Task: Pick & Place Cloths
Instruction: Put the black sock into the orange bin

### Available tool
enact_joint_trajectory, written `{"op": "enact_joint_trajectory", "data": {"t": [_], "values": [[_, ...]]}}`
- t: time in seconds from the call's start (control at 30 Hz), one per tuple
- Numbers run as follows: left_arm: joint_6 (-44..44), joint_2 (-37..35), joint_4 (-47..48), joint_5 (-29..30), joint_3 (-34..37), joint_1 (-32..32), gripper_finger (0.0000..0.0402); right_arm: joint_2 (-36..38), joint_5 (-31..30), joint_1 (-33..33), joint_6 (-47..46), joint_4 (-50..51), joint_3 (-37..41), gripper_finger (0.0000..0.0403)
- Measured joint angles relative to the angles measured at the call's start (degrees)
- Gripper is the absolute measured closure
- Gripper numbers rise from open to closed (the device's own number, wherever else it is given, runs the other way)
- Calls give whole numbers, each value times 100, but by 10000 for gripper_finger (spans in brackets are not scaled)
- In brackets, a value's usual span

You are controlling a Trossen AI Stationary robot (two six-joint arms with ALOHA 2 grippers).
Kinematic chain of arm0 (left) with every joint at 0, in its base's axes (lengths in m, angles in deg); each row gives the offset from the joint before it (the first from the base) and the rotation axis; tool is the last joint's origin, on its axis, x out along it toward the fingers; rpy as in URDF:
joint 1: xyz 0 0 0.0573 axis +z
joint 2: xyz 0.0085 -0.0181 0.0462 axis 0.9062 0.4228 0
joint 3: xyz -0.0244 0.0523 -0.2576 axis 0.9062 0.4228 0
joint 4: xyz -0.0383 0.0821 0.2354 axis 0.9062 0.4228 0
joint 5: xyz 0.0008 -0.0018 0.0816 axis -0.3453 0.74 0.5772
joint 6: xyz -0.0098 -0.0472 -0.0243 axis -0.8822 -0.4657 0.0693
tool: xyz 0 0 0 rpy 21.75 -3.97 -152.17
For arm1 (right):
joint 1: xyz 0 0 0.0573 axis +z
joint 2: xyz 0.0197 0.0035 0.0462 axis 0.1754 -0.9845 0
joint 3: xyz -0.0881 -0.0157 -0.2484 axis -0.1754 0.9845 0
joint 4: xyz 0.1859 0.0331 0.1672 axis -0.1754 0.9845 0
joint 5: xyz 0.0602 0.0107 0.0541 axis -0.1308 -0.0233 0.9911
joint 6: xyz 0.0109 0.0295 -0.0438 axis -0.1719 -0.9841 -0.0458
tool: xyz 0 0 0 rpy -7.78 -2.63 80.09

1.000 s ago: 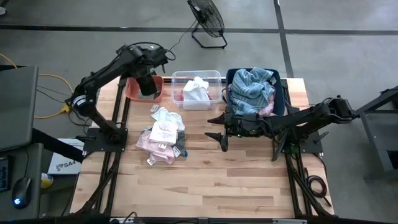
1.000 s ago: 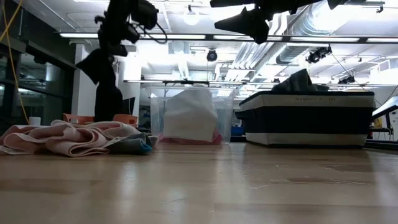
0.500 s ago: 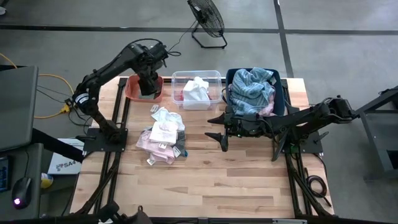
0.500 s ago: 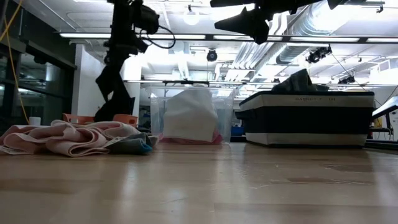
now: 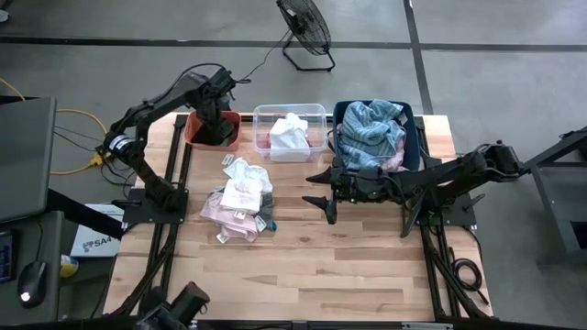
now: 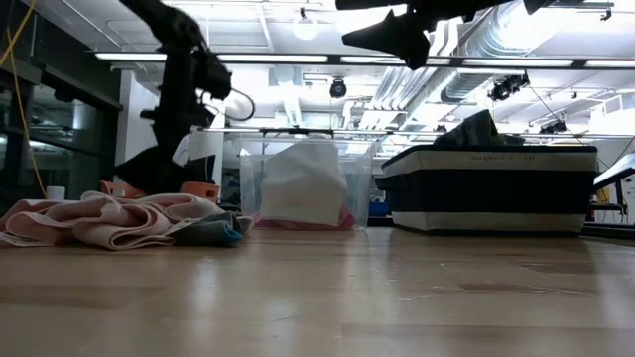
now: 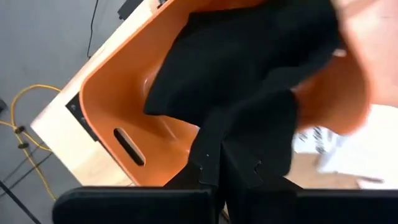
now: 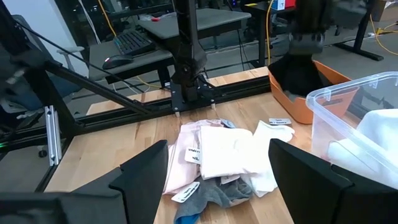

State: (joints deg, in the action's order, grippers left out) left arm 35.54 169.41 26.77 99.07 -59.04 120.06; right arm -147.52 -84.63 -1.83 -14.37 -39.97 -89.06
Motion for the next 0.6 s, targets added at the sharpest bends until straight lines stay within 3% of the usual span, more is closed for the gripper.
{"op": "enact_joint_trajectory", "data": {"t": [0.33, 0.6], "values": [[101, 0, -1375, 24, 1311, 623, 401, 0, -2, 0, 0, -1, 0, 133], [9, 0, -1949, 212, 1496, 603, 401, 0, -21, 0, -15, -1, 0, 133]]}}
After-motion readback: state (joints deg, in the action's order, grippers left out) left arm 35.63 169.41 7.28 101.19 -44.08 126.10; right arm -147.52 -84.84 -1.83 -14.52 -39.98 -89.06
